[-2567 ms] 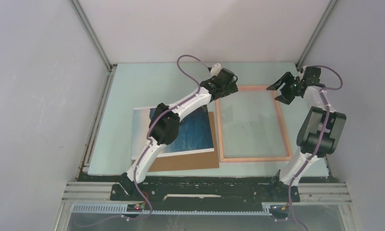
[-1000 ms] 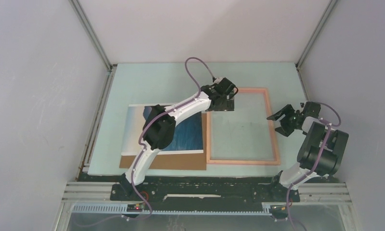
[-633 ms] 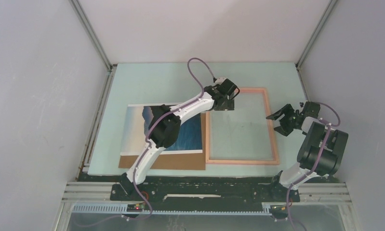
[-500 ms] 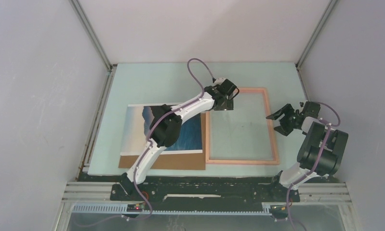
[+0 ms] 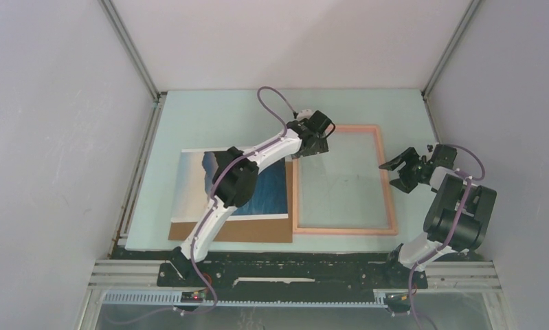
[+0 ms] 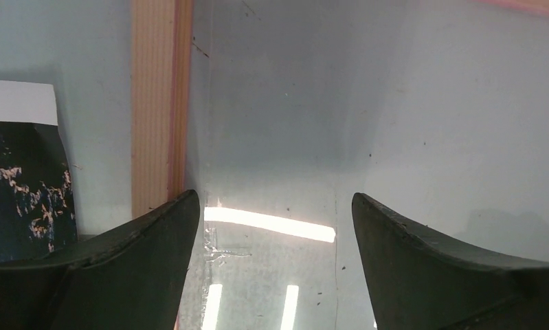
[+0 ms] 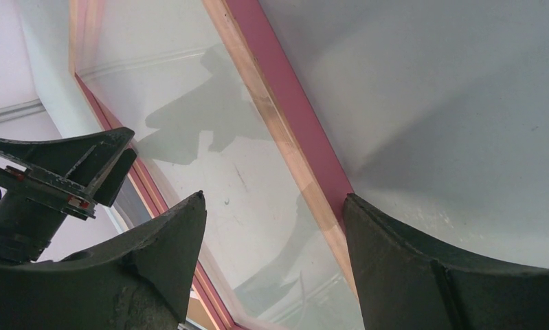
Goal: Put the photo into the frame
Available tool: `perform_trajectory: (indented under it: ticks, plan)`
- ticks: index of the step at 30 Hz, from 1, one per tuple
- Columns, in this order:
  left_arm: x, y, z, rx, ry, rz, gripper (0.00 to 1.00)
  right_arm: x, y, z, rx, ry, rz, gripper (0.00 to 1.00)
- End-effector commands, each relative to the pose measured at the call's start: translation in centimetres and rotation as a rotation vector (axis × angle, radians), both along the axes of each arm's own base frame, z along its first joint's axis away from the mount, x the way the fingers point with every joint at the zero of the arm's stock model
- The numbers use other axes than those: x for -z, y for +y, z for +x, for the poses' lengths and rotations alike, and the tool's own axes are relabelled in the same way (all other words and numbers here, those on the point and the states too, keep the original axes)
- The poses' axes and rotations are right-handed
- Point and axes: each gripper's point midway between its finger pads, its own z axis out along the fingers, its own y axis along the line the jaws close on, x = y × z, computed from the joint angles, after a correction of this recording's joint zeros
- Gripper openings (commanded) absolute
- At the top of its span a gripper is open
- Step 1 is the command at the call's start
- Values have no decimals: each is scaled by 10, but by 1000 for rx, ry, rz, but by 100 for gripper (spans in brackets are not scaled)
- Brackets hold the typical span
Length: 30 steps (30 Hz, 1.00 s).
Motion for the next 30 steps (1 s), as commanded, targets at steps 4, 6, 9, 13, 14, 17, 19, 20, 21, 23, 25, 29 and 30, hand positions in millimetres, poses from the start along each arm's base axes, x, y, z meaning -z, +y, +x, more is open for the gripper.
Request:
perform_trajectory:
  ticks: [4, 6, 9, 13, 14, 17, 19, 20, 21, 23, 25, 29, 30]
  plan:
    - [-15, -5, 17, -102, -5, -118, 88, -19, 8, 5, -26, -67, 11, 80]
    - [-15, -10, 18, -77, -3, -136, 89, -17, 8, 5, -25, -62, 16, 80]
    - [-14, -20, 18, -10, 17, -198, 89, -15, 9, 6, -27, -61, 26, 80]
    - [-24, -31, 15, 75, 8, -306, 87, -16, 8, 8, -25, -67, 25, 80]
    - [-30, -33, 15, 93, -8, -332, 86, -16, 8, 8, -26, -69, 26, 80]
    - [-47, -31, 14, 117, -50, -366, 85, -15, 9, 8, -26, -68, 28, 80]
    - [-63, -29, 13, 130, -84, -375, 84, -15, 9, 9, -28, -69, 30, 80]
    - [-70, -28, 12, 135, -96, -384, 84, -15, 10, 9, -28, -69, 31, 80]
    - [-75, -28, 10, 142, -103, -397, 84, -14, 10, 9, -28, -66, 31, 80]
    - [-85, -28, 7, 149, -114, -424, 83, -14, 10, 9, -28, -66, 28, 80]
    - [-94, -31, 1, 169, -112, -463, 83, -15, 9, 9, -27, -66, 26, 80]
    - [-103, -34, -8, 180, -106, -519, 83, -16, 6, 9, -18, -71, 22, 80]
    - [-105, -34, -9, 179, -104, -535, 83, -16, 5, 9, -13, -73, 25, 80]
